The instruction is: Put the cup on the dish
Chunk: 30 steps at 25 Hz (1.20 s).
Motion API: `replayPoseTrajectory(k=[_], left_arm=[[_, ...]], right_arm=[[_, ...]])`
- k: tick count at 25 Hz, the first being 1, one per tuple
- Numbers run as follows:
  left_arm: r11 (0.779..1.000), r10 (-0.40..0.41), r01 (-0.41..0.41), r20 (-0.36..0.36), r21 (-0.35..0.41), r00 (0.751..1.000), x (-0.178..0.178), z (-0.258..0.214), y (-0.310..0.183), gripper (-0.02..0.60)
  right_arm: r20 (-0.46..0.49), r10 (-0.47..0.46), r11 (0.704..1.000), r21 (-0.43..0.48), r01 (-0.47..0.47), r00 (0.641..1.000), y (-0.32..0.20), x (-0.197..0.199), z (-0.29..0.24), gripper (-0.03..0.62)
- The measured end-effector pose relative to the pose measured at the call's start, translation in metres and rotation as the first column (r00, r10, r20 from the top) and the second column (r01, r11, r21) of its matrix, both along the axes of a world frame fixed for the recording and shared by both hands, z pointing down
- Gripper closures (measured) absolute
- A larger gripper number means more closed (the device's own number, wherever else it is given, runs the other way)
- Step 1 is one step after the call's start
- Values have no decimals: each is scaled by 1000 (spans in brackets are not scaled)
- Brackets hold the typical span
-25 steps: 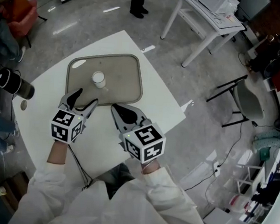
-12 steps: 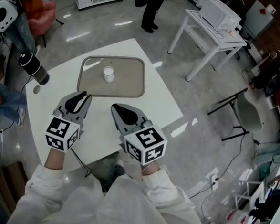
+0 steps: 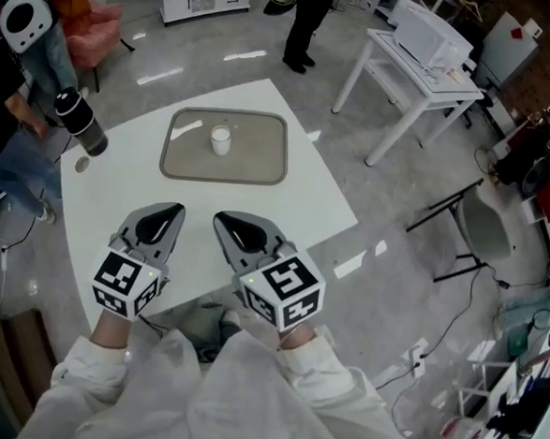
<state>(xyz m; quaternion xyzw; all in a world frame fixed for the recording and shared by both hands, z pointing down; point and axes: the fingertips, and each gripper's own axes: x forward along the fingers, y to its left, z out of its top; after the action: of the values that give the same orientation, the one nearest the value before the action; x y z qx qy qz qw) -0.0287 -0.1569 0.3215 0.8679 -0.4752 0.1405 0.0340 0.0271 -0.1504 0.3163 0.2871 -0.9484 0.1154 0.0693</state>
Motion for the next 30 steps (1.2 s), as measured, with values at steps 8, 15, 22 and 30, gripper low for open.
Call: replayPoseTrajectory(k=[8,15,22,30], left_arm=[[996,26,-34,-97,-79,995,4,10,27,572],[991,28,-45,-134,-126,991,-5,20,33,572],[986,54,-82,-188,-148,981,-22,10,40,572],[976,91,-128,-203,-178,975,-15,34,44,572]], right_arm=[[-46,-18,1000,-6,18,999,16,-9,7,580],[-54,-17,999,-35,15,998,31,-24,16,581],[-147,-31,999,-40,26,989,38,-45,10,582],[-236,-86,995,-67,72,968,41,-38,28,582]])
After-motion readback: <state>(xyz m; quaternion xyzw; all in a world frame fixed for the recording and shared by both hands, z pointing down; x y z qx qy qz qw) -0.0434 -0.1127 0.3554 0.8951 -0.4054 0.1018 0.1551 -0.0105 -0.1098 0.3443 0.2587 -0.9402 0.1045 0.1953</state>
